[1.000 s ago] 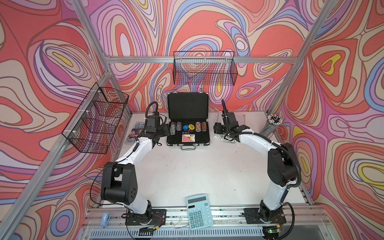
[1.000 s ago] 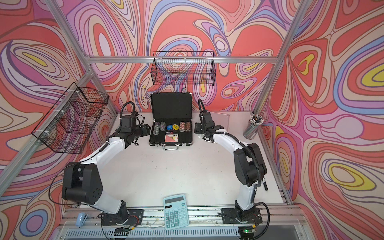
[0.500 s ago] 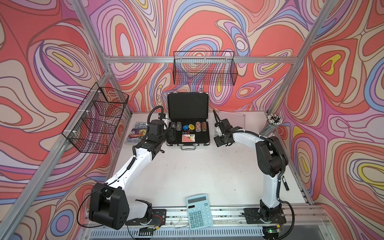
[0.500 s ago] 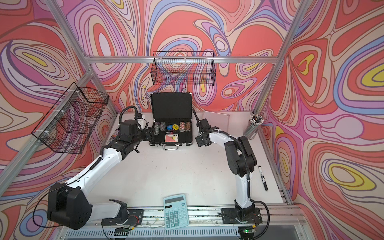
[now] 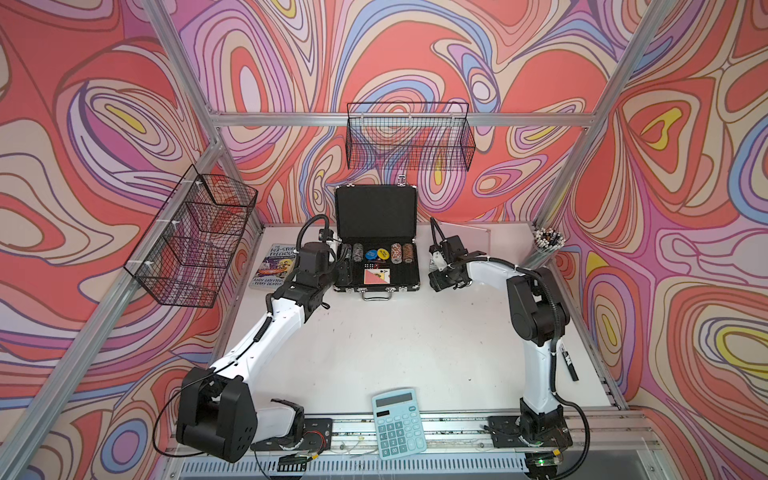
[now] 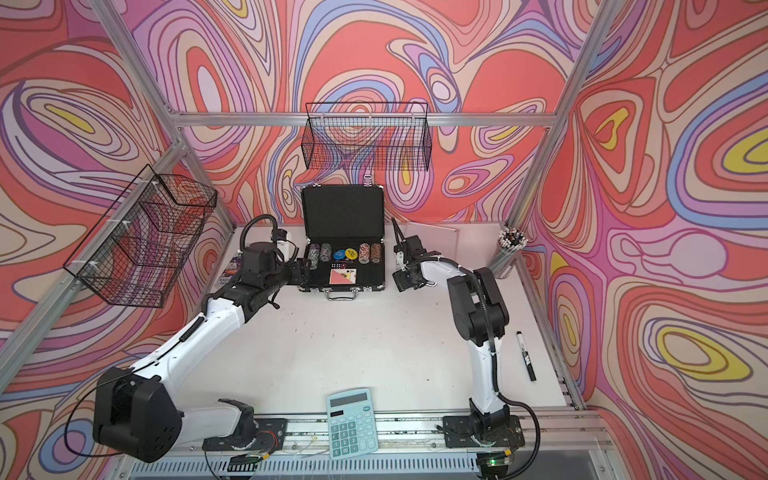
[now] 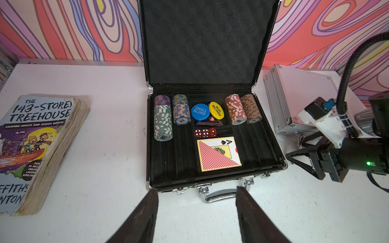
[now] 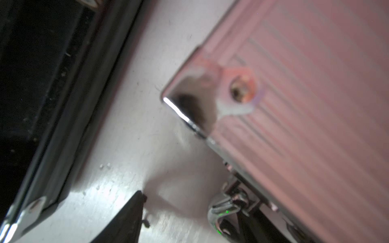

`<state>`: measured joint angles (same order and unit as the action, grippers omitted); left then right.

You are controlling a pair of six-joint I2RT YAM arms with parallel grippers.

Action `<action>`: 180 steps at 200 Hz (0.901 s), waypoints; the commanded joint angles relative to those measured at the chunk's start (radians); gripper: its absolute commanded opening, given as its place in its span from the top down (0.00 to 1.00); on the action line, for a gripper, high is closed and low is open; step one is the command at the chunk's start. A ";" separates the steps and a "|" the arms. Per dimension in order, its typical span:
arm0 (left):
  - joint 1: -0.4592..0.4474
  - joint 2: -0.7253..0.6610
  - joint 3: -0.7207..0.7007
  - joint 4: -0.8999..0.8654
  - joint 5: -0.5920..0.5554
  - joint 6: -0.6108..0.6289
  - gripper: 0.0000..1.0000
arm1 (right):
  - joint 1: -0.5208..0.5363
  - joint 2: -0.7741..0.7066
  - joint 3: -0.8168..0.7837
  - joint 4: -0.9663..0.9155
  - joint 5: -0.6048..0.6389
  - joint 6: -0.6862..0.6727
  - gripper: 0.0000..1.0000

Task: Open the poker set cases
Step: Move the poker set case to the center of the board.

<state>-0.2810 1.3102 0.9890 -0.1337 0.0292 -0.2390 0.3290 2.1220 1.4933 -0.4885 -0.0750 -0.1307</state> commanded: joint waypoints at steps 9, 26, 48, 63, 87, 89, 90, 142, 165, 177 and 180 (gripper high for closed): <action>-0.004 0.012 -0.001 0.009 0.006 0.006 0.39 | 0.009 0.026 -0.041 -0.086 -0.197 -0.060 0.32; -0.006 0.019 -0.001 0.012 0.010 0.004 0.40 | 0.009 0.008 -0.070 -0.089 -0.245 -0.066 0.34; -0.007 0.024 0.000 0.014 0.014 0.004 0.40 | 0.009 -0.027 -0.119 -0.080 -0.266 -0.062 0.35; -0.010 0.024 0.000 0.016 0.017 0.005 0.40 | 0.010 -0.047 -0.149 -0.079 -0.295 -0.062 0.36; -0.016 0.026 0.002 0.018 0.017 0.010 0.40 | 0.010 -0.075 -0.196 -0.070 -0.328 -0.050 0.37; -0.016 0.026 0.002 0.019 0.017 0.011 0.40 | 0.010 -0.078 -0.201 -0.068 -0.328 -0.047 0.37; -0.017 0.026 0.002 0.019 0.018 0.012 0.40 | 0.010 -0.080 -0.203 -0.068 -0.328 -0.046 0.37; -0.062 0.055 0.038 -0.012 0.006 0.042 0.40 | 0.009 -0.226 -0.399 0.027 -0.326 0.053 0.40; -0.111 0.085 0.071 -0.020 -0.026 0.077 0.40 | 0.008 -0.320 -0.461 0.052 -0.303 0.106 0.40; -0.132 0.100 0.083 -0.013 -0.037 0.086 0.40 | 0.009 -0.378 -0.484 0.063 -0.256 0.144 0.38; -0.136 0.104 0.085 -0.010 -0.035 0.084 0.40 | 0.009 -0.394 -0.486 0.066 -0.241 0.155 0.37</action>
<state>-0.3790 1.3865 1.0294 -0.1371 0.0219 -0.1951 0.3267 1.8172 1.0592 -0.3630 -0.3553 -0.0677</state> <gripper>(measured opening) 0.598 0.611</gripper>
